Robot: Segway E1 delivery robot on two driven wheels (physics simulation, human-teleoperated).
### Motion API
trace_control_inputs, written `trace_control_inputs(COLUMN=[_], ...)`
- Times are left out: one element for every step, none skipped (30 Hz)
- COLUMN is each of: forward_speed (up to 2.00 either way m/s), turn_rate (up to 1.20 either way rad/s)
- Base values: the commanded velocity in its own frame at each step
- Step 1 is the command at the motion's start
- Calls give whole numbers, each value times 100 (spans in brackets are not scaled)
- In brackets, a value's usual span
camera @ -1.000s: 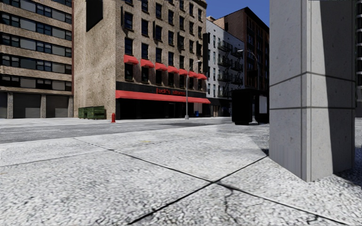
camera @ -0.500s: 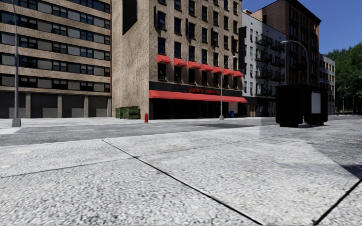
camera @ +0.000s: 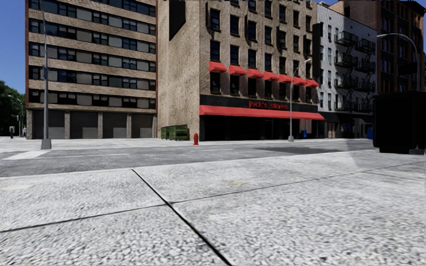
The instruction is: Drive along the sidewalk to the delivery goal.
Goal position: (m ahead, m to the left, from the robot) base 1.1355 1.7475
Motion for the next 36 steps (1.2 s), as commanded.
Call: trace_control_inputs(forward_speed=[161, 161, 158, 157, 157, 157, 157, 157, 157, 157, 157, 157, 157, 157, 157, 157, 157, 157, 157, 157, 157, 157, 157, 157, 157, 157, 157, 156, 156, 156, 156, 156, 156, 156, 156, 156], turn_rate=[95, 95, 95, 95, 95, 95, 95, 95, 95, 95, 95, 95, 95, 90, 79, 59, 47, 31, 31, 1, 0, 0, 0, 0, 0, 0, 0, 0, 0, 0, 0, 0, 0, 0, 0, 0])
